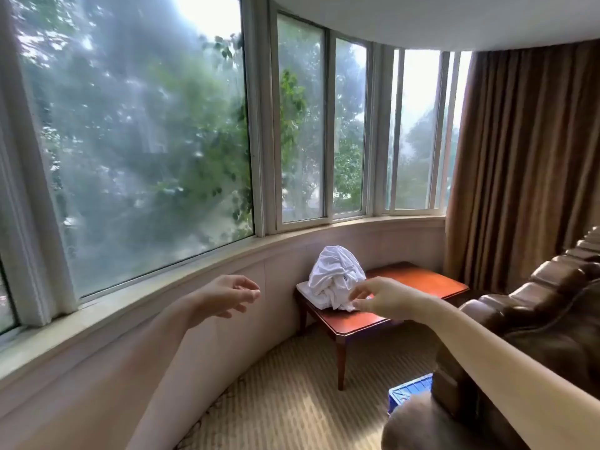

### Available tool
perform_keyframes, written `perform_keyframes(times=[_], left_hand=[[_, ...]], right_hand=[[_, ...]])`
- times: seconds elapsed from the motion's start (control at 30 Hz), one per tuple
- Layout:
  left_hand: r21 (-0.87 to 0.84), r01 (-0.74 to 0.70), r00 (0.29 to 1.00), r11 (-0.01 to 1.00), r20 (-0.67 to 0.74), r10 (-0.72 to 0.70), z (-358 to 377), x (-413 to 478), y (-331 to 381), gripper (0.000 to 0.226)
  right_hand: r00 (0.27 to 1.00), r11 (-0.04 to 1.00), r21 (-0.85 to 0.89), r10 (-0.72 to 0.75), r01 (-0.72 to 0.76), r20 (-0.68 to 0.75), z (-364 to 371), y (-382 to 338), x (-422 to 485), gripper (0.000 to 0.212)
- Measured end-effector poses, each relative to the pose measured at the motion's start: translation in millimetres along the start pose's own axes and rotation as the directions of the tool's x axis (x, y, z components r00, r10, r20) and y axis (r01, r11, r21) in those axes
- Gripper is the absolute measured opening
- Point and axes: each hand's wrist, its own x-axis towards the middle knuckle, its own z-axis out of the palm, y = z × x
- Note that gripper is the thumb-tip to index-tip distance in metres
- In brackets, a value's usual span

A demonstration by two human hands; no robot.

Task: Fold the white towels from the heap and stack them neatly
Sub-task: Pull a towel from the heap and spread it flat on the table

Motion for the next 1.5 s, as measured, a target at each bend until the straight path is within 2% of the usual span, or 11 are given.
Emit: perform_keyframes(times=[0.1,0.3,0.47,0.67,0.77,1.03,1.2,1.37,1.5], left_hand=[[0.000,-0.006,1.000,1.000,0.006,0.006,-26,41,-7,0.014],[-0.004,-0.020,0.999,1.000,0.032,0.020,-56,117,-10,0.016],[0.027,-0.038,0.996,0.999,0.082,0.035,-42,170,-14,0.013],[0.043,-0.051,0.996,0.998,0.069,0.048,-23,250,-5,0.019],[0.034,-0.059,0.997,0.998,0.054,0.057,-12,295,2,0.020],[-0.007,-0.070,0.995,0.997,-0.068,0.070,0,418,17,0.009],[0.116,-0.049,0.988,0.992,-0.140,0.065,6,484,15,0.009],[0.200,-0.067,0.940,0.977,-0.316,0.129,16,540,14,0.006],[0.231,-0.071,0.942,0.970,-0.304,0.142,24,587,-1,0.010]], right_hand=[[0.995,0.990,0.138,0.027,-0.014,-0.095,-6,-1,49,0.023],[0.987,0.990,0.141,0.048,-0.026,-0.155,-14,4,120,0.021],[0.988,0.989,0.136,0.079,-0.061,-0.133,-16,22,163,0.021],[0.986,0.986,0.151,0.090,-0.069,-0.139,-25,60,224,0.023],[0.986,0.990,0.130,0.070,-0.051,-0.150,-35,88,260,0.021],[0.980,0.970,0.245,0.047,0.002,-0.194,-78,166,363,0.013],[0.979,0.995,0.095,-0.013,0.033,-0.204,-83,204,421,0.016],[0.980,0.999,-0.025,-0.039,0.035,-0.194,-80,237,473,0.023],[0.984,0.999,-0.032,-0.014,0.008,-0.175,-67,270,519,0.027]])
